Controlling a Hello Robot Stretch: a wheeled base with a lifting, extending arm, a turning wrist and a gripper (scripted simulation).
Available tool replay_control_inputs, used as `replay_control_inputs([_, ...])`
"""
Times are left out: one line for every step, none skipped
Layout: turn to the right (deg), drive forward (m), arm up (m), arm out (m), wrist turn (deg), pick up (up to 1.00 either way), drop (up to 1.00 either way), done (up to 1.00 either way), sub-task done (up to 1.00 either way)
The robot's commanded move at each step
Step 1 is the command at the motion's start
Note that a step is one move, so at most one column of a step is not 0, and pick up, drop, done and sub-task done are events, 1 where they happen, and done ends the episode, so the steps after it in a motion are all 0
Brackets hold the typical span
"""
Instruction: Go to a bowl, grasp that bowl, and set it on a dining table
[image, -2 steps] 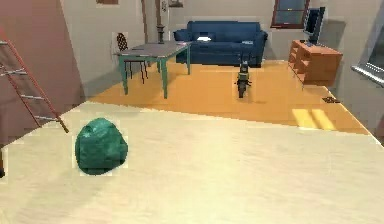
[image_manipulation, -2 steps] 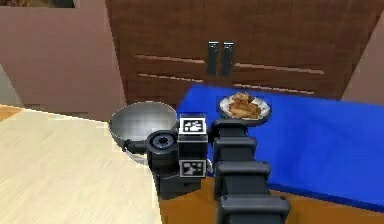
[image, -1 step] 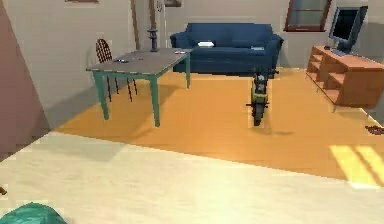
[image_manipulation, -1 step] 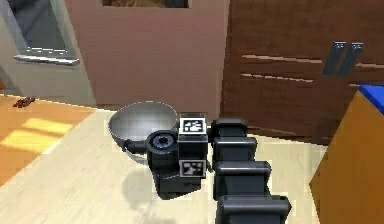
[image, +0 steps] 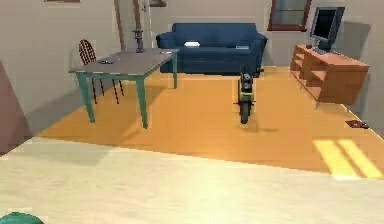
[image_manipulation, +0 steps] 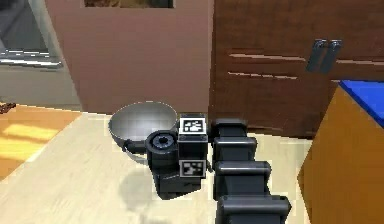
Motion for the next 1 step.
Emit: replay_control_inputs([0.0,1.00,0.00,0.00,0.0,0.00,0.00,0.00,0.00])
